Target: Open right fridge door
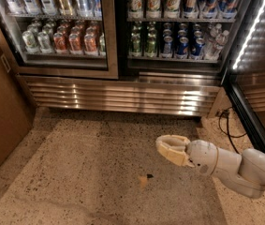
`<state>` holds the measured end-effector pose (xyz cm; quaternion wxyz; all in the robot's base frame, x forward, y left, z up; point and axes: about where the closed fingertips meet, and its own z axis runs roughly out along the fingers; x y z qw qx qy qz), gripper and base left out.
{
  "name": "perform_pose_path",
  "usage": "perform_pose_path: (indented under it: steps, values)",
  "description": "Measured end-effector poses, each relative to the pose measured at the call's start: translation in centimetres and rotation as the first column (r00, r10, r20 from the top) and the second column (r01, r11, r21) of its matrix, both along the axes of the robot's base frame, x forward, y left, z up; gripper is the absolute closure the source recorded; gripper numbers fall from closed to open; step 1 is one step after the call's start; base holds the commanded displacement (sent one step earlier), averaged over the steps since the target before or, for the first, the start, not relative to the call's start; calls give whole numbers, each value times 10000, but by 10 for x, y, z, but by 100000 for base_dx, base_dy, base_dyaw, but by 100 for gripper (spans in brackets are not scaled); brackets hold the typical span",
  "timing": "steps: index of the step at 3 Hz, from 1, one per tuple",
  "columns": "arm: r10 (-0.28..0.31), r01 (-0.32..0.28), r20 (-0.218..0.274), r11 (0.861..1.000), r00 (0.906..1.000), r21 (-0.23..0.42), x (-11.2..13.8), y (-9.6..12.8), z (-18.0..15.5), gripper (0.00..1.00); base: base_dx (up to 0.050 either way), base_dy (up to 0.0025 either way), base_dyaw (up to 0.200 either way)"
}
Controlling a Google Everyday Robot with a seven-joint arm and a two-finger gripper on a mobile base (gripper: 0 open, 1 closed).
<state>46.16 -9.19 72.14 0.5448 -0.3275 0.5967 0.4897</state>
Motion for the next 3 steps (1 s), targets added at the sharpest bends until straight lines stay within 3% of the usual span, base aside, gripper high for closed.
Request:
perform_pose_path:
  steps: [1, 2, 3]
  values:
    - [1, -1, 0, 10000, 10000, 0, 0, 0, 0, 12, 0, 0, 0]
    - [4, -4, 1, 10000, 10000, 1, 0, 0, 0, 0, 0, 0, 0]
    - [4, -4, 1, 10000, 10000, 1, 0, 0, 0, 0, 0, 0, 0]
